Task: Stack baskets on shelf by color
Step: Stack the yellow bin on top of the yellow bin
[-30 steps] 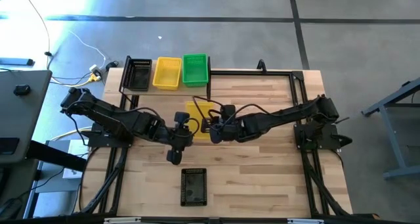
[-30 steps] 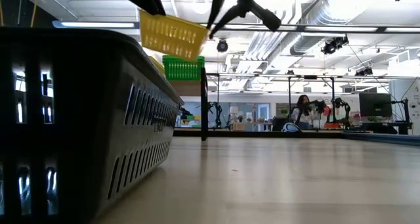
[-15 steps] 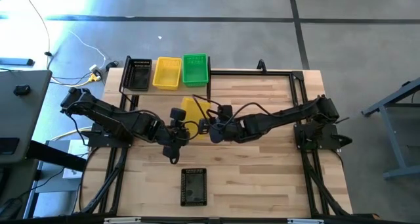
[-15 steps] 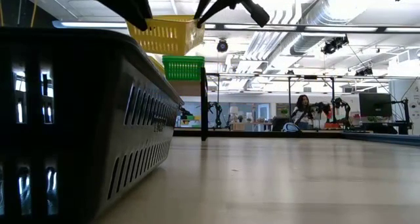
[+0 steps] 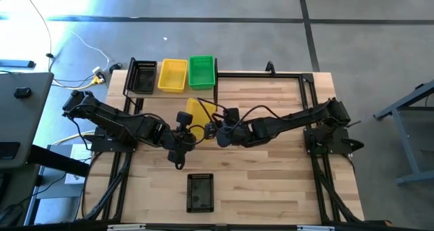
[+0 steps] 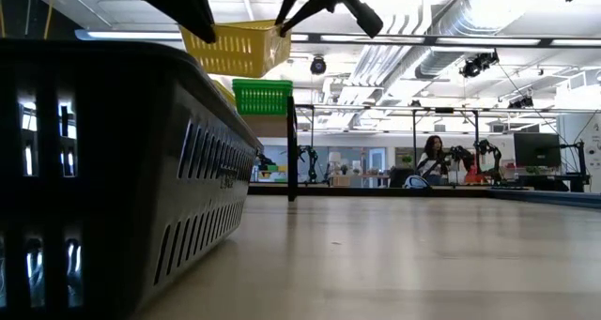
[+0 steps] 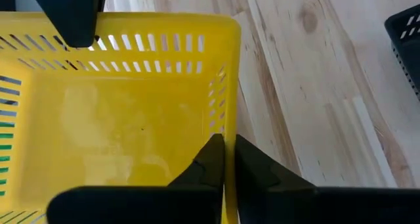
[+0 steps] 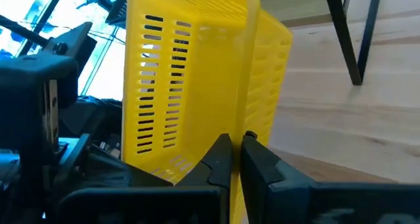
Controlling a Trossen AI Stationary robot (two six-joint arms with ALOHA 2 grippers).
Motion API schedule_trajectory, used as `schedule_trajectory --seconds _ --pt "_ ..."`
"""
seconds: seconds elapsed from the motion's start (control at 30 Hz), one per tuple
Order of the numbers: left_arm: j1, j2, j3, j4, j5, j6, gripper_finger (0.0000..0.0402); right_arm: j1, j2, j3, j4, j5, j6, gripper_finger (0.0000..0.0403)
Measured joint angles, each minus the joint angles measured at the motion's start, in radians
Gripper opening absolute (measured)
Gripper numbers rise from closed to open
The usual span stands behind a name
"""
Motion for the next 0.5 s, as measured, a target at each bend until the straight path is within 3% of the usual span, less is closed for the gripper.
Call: schedule_trajectory --seconds 0.37,0.5 --pt "0.000 -0.005 0.000 -0.051 0.007 0.007 0.0002 -0.021 -0.008 0.000 0.000 -0.015 -0.075 0.0116" --pt "0.000 -0.021 0.000 -0.081 0.003 0.005 0.0002 -0.021 -0.042 0.000 -0.019 -0.003 -0.099 0.0137"
